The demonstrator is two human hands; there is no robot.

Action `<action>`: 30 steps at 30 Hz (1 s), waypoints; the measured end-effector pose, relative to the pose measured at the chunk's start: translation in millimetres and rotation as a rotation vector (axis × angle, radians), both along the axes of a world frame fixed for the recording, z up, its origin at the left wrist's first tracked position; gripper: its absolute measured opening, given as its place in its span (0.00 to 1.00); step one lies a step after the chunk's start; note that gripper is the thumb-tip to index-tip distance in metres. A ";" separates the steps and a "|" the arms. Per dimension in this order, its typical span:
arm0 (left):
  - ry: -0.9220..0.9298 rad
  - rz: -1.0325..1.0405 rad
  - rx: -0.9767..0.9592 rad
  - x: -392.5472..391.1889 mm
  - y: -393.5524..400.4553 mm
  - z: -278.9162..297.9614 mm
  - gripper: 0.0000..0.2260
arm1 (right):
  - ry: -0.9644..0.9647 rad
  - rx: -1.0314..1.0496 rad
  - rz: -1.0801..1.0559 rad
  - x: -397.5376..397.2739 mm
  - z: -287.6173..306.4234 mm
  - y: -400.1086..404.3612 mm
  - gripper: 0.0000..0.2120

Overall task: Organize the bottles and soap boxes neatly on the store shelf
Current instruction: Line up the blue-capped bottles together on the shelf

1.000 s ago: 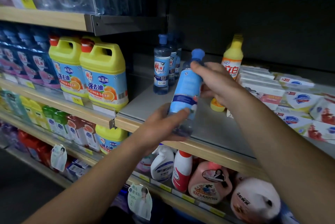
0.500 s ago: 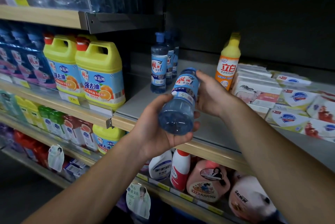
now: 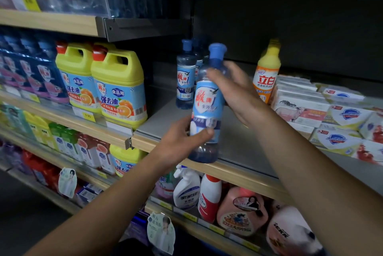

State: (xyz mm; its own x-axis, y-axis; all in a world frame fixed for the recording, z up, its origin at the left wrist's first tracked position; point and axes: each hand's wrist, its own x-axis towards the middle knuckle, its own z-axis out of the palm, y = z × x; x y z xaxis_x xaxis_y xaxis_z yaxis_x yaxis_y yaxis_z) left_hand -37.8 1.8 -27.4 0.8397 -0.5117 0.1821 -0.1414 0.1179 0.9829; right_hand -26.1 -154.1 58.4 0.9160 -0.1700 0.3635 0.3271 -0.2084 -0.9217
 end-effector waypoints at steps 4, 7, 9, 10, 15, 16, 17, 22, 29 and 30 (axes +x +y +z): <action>-0.303 0.216 0.103 17.4 0.8 -8.9 0.20 | -0.208 -0.332 0.090 -9.1 6.3 13.8 0.24; -0.379 0.295 0.150 31.6 4.5 -13.4 0.20 | -0.237 -0.354 0.177 -5.8 1.3 17.5 0.24; -0.388 0.341 0.204 42.1 9.3 -15.8 0.20 | -0.234 -0.372 0.162 0.4 -4.4 17.8 0.25; -0.387 0.356 0.237 47.3 11.9 -16.9 0.20 | -0.228 -0.372 0.149 5.0 -7.9 17.6 0.26; -0.359 0.369 0.318 64.9 18.3 -22.7 0.20 | -0.137 -0.417 0.028 24.0 -36.4 10.7 0.35; -0.359 0.370 0.322 67.1 18.9 -22.7 0.21 | -0.111 -0.432 -0.010 25.3 -44.9 7.5 0.34; -0.359 0.372 0.323 68.7 19.7 -22.8 0.22 | -0.073 -0.477 -0.064 26.7 -54.8 2.4 0.32; -0.484 0.501 0.366 65.4 20.3 -24.3 0.32 | 0.192 -0.958 -0.226 30.8 -107.2 -32.6 0.30; -0.526 0.667 0.419 80.8 14.0 -32.2 0.28 | 0.240 -1.116 -0.211 33.2 -130.8 -39.2 0.27; -0.516 0.687 0.429 87.8 13.5 -32.0 0.28 | 0.235 -1.113 -0.214 34.6 -131.6 -39.7 0.27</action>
State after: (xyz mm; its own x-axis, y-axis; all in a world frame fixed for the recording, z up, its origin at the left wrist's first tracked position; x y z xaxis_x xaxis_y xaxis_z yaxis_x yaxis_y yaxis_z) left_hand 50.0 15.3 -59.4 0.8497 -0.0463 0.5252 -0.4730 -0.5071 0.7205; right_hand 8.4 -193.7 -73.2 0.9719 -0.0230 0.2342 0.0317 -0.9734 -0.2270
